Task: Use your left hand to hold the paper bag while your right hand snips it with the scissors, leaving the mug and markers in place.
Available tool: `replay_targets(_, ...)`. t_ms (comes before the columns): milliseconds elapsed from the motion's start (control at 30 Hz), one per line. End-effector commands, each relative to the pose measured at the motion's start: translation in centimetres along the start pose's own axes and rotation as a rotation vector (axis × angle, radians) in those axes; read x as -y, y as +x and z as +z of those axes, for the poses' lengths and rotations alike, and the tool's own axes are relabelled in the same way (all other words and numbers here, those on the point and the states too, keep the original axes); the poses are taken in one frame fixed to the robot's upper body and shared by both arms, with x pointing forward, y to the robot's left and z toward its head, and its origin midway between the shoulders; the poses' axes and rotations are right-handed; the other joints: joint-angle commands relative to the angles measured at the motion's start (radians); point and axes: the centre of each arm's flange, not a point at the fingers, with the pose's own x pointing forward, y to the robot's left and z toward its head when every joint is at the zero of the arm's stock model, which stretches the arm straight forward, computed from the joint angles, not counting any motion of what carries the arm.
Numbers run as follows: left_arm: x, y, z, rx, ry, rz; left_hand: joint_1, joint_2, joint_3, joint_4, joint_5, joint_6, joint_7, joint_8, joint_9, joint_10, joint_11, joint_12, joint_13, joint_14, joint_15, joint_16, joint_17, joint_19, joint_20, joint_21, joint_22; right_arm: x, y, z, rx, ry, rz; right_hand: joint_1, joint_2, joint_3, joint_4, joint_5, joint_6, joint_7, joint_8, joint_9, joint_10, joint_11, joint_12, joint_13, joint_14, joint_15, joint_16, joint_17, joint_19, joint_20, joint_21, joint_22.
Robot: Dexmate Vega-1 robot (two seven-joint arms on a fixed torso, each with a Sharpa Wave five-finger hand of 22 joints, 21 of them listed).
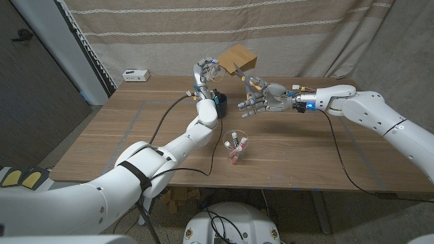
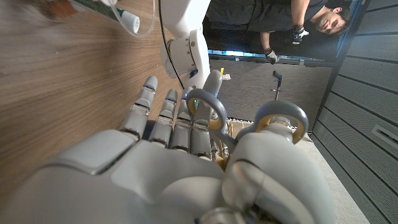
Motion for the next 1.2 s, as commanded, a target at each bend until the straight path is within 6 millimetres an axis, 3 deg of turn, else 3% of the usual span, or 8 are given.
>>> replay_targets(33, 0.43, -0.27, -0.02, 0.006, -0.008, -0.034, 0.0, -0.009, 0.012, 0.0, -0.004, 0.009, -0.003, 0.002, 0.004, 0.01, 0.0, 0.001, 0.002, 0.007, 0.001, 0.011, 0.005, 0.0, -0.121, 0.007, 0.001, -0.03, 0.05, 0.37, -0.008, -0.014, -0.003, 0.0, 0.001, -0.003, -0.003, 0.002, 0.005, 0.001, 0.005, 0.001, 0.007, -0.006, 0.003, 0.003, 0.003, 0.011, -0.004, 0.001, 0.012, 0.0, -0.001, 0.001)
replay_targets(1200, 0.7, -0.87, 0.39, 0.025, -0.011, -0.052, -0.016, -0.027, 0.068, -0.002, -0.038, 0.014, -0.003, -0.001, -0.012, 0.016, 0.0, 0.0, 0.0, 0.008, 0.001, 0.025, -0.006, -0.011, -0.123, 0.037, -0.004, 0.07, -0.62, 0.19, -0.007, -0.006, -0.014, 0.006, 0.006, 0.001, -0.008, 0.003, 0.012, 0.001, 0.006, -0.004, 0.011, -0.002, 0.004, 0.003, 0.011, 0.01, -0.002, 0.001, 0.018, -0.001, 0.0, 0.001)
